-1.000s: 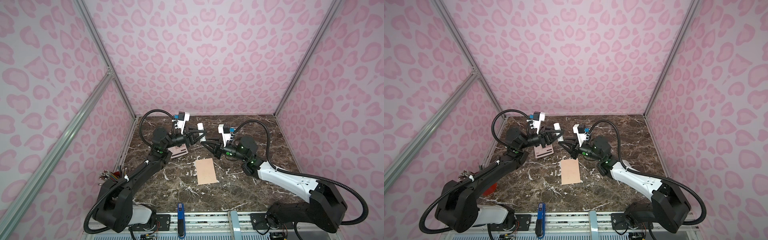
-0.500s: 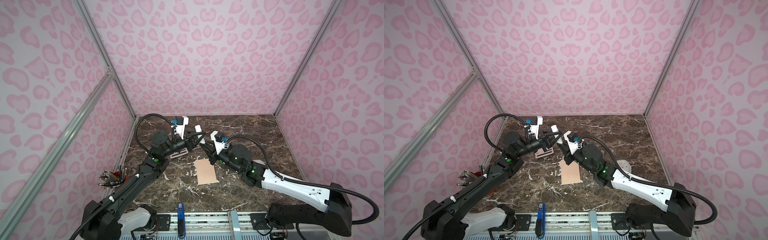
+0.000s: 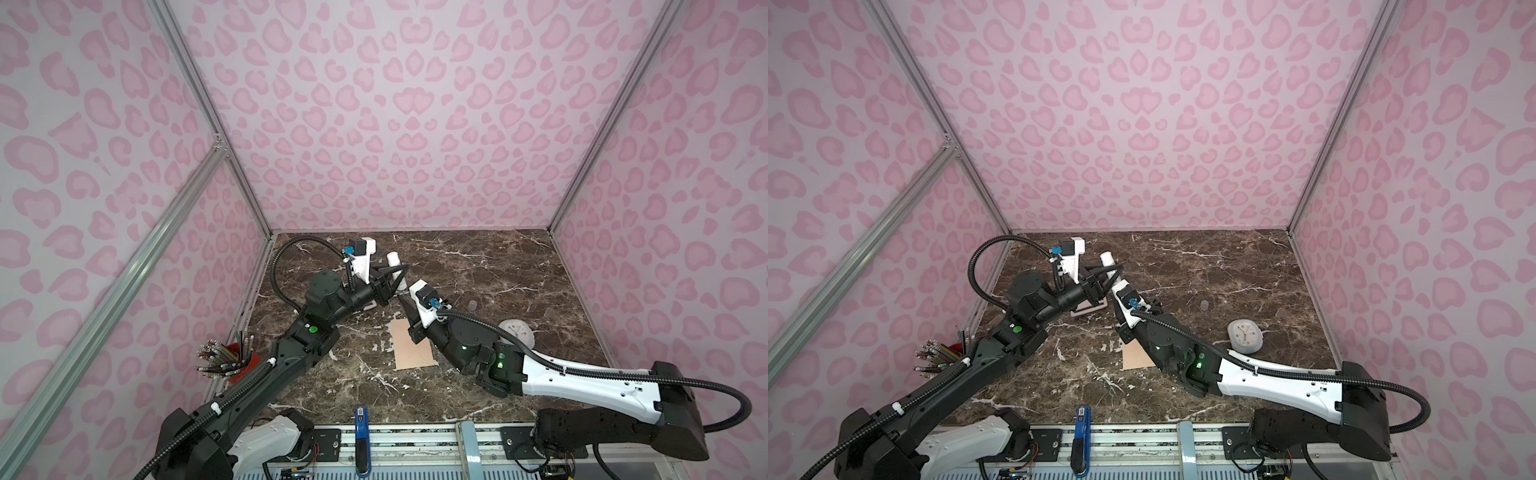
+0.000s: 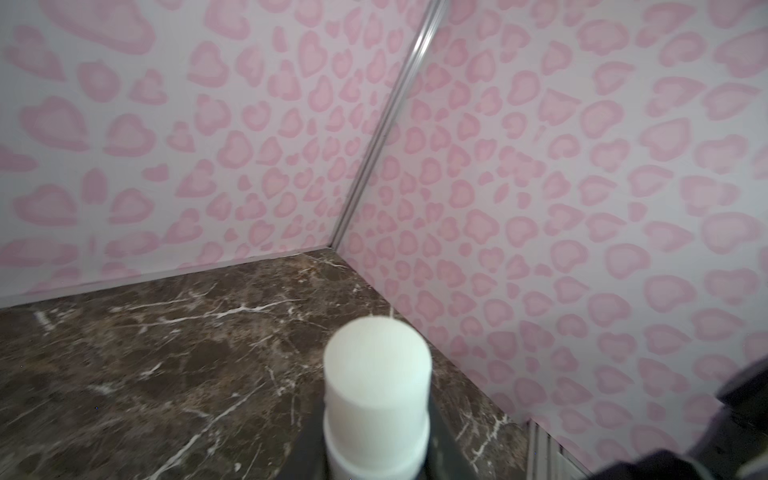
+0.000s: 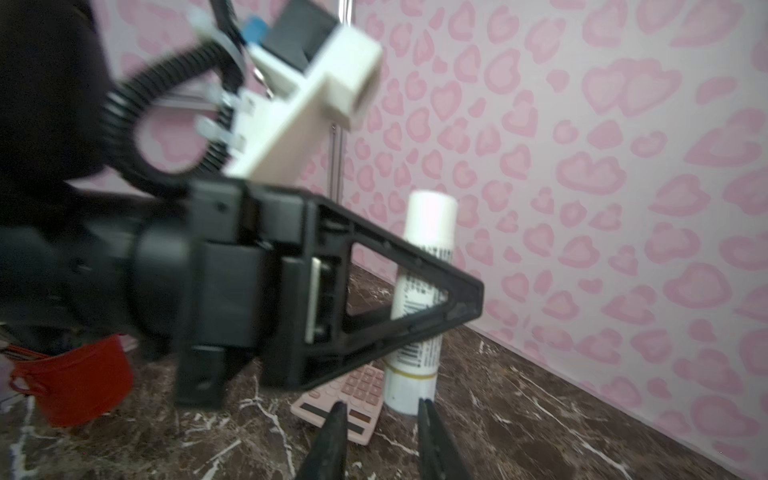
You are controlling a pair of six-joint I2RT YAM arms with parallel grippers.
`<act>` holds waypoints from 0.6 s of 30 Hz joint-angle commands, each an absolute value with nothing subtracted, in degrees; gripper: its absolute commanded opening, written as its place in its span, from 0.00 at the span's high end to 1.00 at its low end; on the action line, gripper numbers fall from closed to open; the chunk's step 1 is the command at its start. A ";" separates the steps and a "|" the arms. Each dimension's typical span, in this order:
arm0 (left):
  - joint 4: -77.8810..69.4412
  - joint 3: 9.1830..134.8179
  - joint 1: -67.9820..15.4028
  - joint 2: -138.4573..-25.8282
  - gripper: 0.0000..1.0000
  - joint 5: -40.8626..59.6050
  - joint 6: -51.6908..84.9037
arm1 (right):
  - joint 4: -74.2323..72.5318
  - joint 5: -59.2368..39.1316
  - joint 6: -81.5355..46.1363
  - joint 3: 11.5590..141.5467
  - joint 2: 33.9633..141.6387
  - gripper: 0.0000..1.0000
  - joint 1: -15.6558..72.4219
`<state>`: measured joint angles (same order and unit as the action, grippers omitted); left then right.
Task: Place the letter into the envelope and seal it
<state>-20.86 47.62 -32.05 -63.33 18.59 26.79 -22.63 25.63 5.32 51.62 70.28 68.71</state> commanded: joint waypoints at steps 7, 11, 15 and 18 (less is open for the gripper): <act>-19.24 50.15 -26.80 -62.92 0.96 21.76 25.61 | -19.60 12.67 0.92 43.47 61.81 0.66 59.88; -23.33 51.06 -25.23 -64.12 0.96 30.27 27.07 | -18.03 -0.94 -0.72 43.41 61.08 0.66 54.45; -28.90 52.25 -24.48 -66.66 0.96 41.79 29.64 | -20.18 -14.70 -3.52 44.81 63.26 0.65 50.20; -31.59 53.17 -24.43 -68.88 0.96 47.69 31.25 | -25.82 -22.03 -7.48 44.82 65.13 0.61 47.61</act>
